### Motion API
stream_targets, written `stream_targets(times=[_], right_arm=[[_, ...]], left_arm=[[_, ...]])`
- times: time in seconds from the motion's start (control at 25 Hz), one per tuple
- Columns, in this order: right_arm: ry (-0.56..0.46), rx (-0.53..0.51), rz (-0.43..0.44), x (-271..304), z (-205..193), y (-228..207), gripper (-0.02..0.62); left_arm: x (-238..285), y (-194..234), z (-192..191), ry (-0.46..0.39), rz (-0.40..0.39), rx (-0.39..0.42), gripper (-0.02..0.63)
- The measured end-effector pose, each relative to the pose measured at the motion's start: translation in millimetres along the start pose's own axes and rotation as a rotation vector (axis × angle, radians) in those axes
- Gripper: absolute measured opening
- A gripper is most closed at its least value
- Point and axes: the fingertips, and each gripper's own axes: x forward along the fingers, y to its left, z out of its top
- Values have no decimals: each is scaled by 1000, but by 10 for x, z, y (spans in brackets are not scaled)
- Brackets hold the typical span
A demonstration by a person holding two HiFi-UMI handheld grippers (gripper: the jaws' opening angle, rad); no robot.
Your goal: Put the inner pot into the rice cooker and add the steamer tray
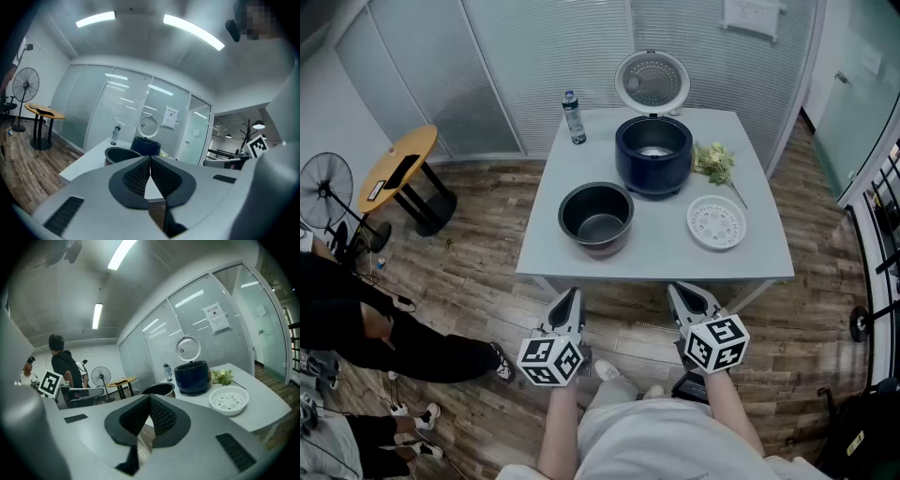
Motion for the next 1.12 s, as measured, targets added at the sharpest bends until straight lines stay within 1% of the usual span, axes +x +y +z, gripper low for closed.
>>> stream_targets(times=[0.24,0.56,0.72,0.76,0.8,0.84,0.92,1.12], right_arm=[[6,20,15,-11,-53,104,17],[-1,42,36,-20,-44,139,17],[0,29,11,-43,-79,103,19],[3,27,20,-43,-89,115,42],[8,28,35,-42,-96,133,157],[12,31,49,-46,-102,148,241],[18,37,58,-70,-106,147,247],[33,51,50,-120,-136,64,245]], left_arm=[[-123,51,34,-16,4,0,12],[-151,68,33,-10,-2,-3,12],[-160,44,-23,6,-1,20,14],[-154,40,-47,19,-3,23,33],[-145,34,-73,33,-8,17,128],[-139,28,-97,44,-11,6,186],[-155,11,-137,53,-5,-12,198],[-170,-11,-253,72,11,-36,199]])
